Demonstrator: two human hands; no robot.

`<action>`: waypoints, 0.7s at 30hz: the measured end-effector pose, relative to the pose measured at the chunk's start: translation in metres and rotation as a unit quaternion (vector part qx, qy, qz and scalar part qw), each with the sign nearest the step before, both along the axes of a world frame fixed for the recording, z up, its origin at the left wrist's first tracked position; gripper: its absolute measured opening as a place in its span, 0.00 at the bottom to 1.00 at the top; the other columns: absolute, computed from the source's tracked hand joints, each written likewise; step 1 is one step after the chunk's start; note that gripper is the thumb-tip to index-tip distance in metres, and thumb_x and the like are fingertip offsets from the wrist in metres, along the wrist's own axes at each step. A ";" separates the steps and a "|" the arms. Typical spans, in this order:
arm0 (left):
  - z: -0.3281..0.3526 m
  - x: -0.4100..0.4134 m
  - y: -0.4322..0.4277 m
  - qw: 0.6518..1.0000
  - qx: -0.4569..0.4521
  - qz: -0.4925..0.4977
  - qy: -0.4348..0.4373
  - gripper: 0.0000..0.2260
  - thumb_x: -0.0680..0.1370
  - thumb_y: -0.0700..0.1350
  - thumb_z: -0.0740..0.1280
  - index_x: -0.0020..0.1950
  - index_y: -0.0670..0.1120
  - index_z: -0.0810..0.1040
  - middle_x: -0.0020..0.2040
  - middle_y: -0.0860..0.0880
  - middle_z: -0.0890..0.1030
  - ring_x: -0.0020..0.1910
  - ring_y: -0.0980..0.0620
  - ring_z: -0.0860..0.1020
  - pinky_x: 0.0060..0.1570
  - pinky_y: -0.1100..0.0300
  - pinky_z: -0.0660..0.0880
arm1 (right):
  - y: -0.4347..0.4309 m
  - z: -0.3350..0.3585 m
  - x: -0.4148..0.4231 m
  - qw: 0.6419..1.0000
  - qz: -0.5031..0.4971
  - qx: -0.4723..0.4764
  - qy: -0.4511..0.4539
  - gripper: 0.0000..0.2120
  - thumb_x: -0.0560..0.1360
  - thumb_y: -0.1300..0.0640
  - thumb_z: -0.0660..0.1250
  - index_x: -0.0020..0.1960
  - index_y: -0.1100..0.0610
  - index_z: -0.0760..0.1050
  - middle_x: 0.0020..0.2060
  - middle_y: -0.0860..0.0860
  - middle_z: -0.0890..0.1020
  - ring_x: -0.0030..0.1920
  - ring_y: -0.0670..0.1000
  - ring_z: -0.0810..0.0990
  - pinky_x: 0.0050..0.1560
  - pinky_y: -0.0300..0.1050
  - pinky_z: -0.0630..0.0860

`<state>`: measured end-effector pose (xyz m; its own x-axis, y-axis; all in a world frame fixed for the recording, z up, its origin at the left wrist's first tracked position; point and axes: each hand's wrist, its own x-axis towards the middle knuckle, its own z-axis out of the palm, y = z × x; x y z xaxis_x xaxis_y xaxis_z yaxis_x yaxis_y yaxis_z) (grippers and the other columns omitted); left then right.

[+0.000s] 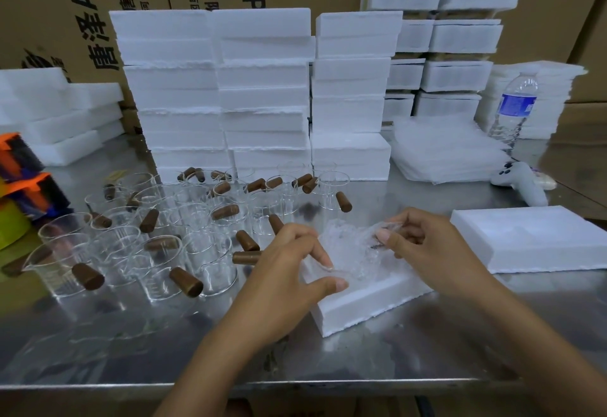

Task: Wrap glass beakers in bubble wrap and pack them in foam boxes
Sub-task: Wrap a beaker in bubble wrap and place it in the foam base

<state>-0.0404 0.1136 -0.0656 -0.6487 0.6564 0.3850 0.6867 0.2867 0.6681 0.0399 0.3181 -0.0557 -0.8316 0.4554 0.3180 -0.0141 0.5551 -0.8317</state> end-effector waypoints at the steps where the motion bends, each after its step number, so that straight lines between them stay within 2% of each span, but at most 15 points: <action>1: 0.000 -0.001 0.000 1.000 -0.007 0.003 0.004 0.10 0.68 0.54 0.75 0.38 0.56 0.73 0.55 0.66 0.69 0.56 0.77 0.64 0.50 0.84 0.58 | 0.000 -0.001 -0.001 1.000 -0.003 0.007 -0.002 0.05 0.71 0.51 0.71 0.41 0.51 0.77 0.37 0.54 0.84 0.42 0.59 0.81 0.48 0.56 0.78; 3: 0.001 -0.002 0.000 1.000 -0.024 0.006 0.007 0.10 0.68 0.54 0.74 0.38 0.56 0.73 0.54 0.66 0.70 0.55 0.78 0.63 0.48 0.85 0.56 | 0.001 -0.004 -0.002 0.999 -0.010 0.030 -0.006 0.05 0.71 0.52 0.72 0.40 0.52 0.78 0.36 0.53 0.84 0.40 0.55 0.81 0.46 0.48 0.78; 5: 0.003 -0.003 0.001 0.999 -0.037 0.005 0.006 0.10 0.68 0.55 0.74 0.39 0.56 0.73 0.53 0.65 0.71 0.55 0.78 0.63 0.48 0.84 0.57 | 0.000 -0.006 -0.002 0.997 -0.024 0.073 -0.011 0.06 0.70 0.52 0.73 0.38 0.51 0.79 0.33 0.46 0.83 0.35 0.44 0.79 0.38 0.32 0.74; 6: 0.004 -0.003 0.002 0.999 -0.042 0.004 0.005 0.10 0.69 0.55 0.73 0.39 0.57 0.73 0.53 0.65 0.71 0.55 0.77 0.63 0.48 0.84 0.57 | 0.000 -0.006 -0.002 0.995 -0.033 0.094 -0.015 0.06 0.70 0.51 0.74 0.37 0.51 0.79 0.31 0.43 0.82 0.34 0.41 0.77 0.35 0.29 0.71; 9: 0.006 0.000 0.001 0.998 -0.056 0.002 0.008 0.10 0.70 0.59 0.70 0.45 0.60 0.71 0.53 0.67 0.69 0.54 0.78 0.62 0.47 0.80 0.61 | -0.002 -0.005 0.002 0.991 -0.045 0.123 -0.003 0.04 0.68 0.50 0.74 0.39 0.44 0.79 0.31 0.39 0.79 0.37 0.37 0.75 0.37 0.26 0.68; 11: 0.007 0.007 -0.001 0.999 -0.027 0.011 -0.013 0.13 0.70 0.62 0.68 0.49 0.64 0.68 0.54 0.70 0.68 0.54 0.80 0.62 0.46 0.76 0.63 | -0.001 -0.005 0.007 0.987 -0.059 0.147 0.023 0.08 0.68 0.48 0.73 0.41 0.37 0.76 0.37 0.36 0.78 0.44 0.36 0.72 0.42 0.23 0.65; 13: 0.008 0.014 -0.002 0.999 0.039 0.022 -0.030 0.16 0.68 0.64 0.67 0.52 0.66 0.67 0.56 0.70 0.69 0.57 0.78 0.63 0.48 0.75 0.64 | 0.003 -0.006 0.010 0.986 -0.084 0.134 0.056 0.08 0.69 0.48 0.71 0.43 0.35 0.75 0.44 0.35 0.77 0.49 0.36 0.69 0.47 0.24 0.63; 15: 0.008 0.021 -0.001 0.998 0.057 0.022 -0.029 0.19 0.66 0.66 0.67 0.53 0.67 0.66 0.58 0.71 0.67 0.59 0.77 0.62 0.48 0.75 0.64 | 0.007 -0.008 0.011 0.991 -0.100 0.060 0.059 0.08 0.73 0.50 0.69 0.47 0.36 0.76 0.50 0.36 0.77 0.52 0.40 0.70 0.50 0.31 0.64; 18: 0.005 0.028 0.005 1.000 -0.004 0.002 -0.008 0.23 0.65 0.68 0.67 0.53 0.72 0.59 0.57 0.74 0.61 0.56 0.75 0.61 0.46 0.75 0.61 | 0.013 -0.015 0.010 0.994 -0.103 -0.023 0.016 0.10 0.76 0.54 0.66 0.55 0.42 0.75 0.55 0.42 0.78 0.56 0.45 0.73 0.55 0.39 0.65; 21: -0.002 0.026 0.011 0.998 -0.050 -0.007 0.048 0.29 0.69 0.62 0.70 0.62 0.67 0.56 0.61 0.68 0.56 0.56 0.71 0.56 0.49 0.72 0.60 | 0.014 -0.020 0.012 0.994 -0.084 -0.044 -0.044 0.17 0.76 0.61 0.65 0.63 0.48 0.74 0.59 0.44 0.77 0.59 0.45 0.73 0.58 0.39 0.65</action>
